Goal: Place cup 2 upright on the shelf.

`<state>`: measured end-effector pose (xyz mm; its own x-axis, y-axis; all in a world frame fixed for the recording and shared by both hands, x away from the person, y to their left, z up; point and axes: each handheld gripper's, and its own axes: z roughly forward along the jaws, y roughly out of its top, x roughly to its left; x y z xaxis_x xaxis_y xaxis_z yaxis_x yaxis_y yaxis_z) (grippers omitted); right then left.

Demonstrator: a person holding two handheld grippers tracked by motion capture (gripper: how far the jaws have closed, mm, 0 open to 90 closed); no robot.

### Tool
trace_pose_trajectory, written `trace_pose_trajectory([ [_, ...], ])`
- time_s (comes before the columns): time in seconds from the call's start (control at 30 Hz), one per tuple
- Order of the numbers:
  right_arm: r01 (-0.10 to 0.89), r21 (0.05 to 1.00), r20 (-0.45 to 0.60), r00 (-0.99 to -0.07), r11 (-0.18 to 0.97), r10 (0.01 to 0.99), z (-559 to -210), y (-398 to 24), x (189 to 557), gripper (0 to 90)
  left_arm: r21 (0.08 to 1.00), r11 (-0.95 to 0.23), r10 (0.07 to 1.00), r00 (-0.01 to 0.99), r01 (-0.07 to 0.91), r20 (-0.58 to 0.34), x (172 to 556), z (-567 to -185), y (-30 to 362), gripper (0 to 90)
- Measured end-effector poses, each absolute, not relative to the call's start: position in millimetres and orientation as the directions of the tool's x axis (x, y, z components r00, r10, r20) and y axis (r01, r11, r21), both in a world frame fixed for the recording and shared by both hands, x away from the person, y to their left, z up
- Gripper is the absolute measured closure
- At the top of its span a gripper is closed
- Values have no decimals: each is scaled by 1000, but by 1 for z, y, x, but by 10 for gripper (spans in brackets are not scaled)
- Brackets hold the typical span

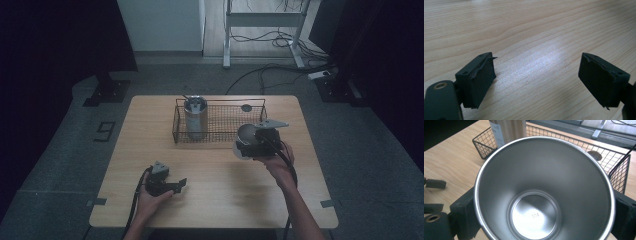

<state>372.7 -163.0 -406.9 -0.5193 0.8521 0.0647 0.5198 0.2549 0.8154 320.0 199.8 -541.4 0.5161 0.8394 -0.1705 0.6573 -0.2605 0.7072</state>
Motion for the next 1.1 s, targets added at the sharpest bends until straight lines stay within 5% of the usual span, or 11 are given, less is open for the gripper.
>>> trace_pose_trajectory([
  [1.1,517,815,56,-521,262,852,-384,-163,407,68,705,-252,842,509,663,-178,321,-543,202,143],
])
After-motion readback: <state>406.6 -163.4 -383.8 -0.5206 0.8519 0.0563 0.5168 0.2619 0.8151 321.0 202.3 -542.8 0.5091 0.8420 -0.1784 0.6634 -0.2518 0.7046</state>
